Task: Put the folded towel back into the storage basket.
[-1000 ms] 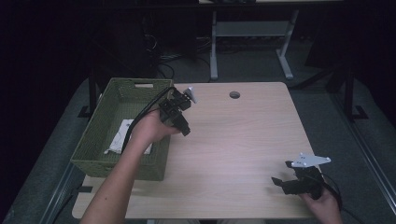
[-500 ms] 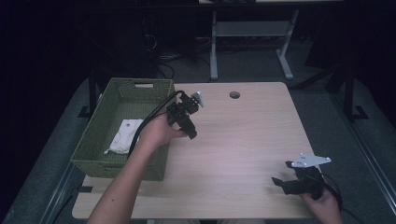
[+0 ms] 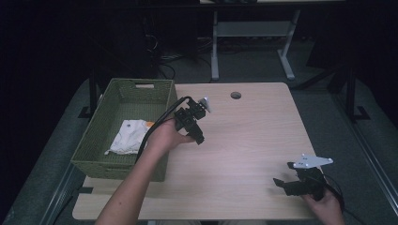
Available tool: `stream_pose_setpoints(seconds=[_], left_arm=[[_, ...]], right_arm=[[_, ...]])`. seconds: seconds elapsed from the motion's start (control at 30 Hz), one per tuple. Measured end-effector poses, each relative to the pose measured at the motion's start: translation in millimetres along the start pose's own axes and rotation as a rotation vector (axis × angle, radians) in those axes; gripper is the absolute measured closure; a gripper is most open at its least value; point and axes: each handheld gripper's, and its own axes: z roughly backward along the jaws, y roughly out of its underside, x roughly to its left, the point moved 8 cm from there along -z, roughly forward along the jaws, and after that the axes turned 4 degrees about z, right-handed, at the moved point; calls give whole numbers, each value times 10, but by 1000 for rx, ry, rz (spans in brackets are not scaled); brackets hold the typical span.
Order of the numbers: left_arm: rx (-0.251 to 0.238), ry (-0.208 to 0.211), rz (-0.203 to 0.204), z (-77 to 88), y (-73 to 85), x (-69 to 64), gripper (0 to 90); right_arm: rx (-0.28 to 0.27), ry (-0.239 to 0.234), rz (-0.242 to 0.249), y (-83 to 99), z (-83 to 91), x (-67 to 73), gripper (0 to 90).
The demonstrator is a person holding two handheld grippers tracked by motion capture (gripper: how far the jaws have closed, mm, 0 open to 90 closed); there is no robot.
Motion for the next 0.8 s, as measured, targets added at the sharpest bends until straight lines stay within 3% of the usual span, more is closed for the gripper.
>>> stream_pose_setpoints(seconds=[0.8], left_arm=[[11, 47, -28, -296, -91, -290, 341]], right_arm=[[7, -1, 1, 21, -1, 15, 157]])
